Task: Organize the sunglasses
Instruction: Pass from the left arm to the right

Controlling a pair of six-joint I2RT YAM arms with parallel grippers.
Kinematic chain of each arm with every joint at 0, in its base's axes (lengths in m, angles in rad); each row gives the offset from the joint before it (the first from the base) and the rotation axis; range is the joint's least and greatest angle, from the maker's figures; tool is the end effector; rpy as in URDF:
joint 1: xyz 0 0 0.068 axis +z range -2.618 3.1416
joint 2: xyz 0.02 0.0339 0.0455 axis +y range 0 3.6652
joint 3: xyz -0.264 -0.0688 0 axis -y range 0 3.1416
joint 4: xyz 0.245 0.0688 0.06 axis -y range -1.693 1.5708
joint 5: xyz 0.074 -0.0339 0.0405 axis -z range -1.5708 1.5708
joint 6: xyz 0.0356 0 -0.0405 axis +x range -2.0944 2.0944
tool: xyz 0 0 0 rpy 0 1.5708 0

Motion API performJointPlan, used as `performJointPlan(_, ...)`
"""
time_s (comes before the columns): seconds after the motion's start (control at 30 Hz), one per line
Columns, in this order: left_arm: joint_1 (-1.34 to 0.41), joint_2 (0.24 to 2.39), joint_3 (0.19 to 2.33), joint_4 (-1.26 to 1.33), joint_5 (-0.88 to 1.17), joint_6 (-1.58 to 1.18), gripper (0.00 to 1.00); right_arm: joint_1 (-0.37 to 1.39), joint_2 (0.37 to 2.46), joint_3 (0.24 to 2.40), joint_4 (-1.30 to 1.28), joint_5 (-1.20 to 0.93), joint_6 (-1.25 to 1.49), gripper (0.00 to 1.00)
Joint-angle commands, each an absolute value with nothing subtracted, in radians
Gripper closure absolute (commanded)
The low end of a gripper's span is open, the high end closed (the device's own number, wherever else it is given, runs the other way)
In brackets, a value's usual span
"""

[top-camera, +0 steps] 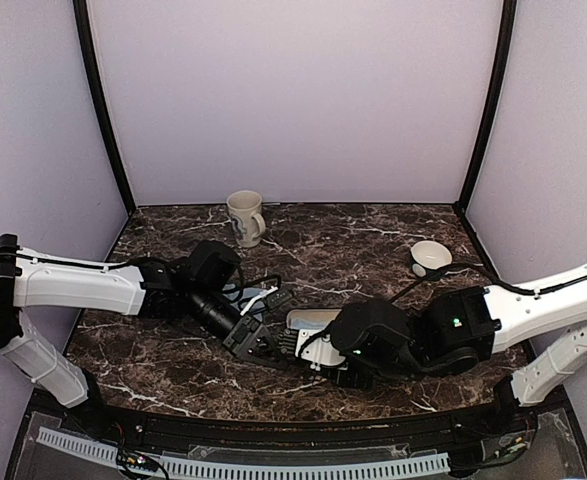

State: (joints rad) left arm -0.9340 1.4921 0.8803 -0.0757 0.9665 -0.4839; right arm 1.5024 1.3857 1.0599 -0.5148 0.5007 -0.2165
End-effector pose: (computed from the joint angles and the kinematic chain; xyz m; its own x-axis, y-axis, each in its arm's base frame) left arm 0.1590 -0.2643 0.2253 -0.7225 0.5324 -0.4411 0.5636 0.0838 -0.8218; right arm 0.0371 0.2911 0.2730 0.1336 -0.8075 -0.5746 -0.8443 0.2109 -0.4926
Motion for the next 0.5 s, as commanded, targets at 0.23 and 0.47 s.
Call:
performJointPlan(0.23,-0.935,1.48,0.873,-0.028,1.015,-0.501,0.74,1.511,1.397,1.085,-0.502,0.54,-0.222,0.69)
performJointPlan(0.47,-0.935,1.483,0.859,0.001,1.023,-0.512,0.68,1.511,1.393,1.08,-0.503,0.549,-0.215,0.72)
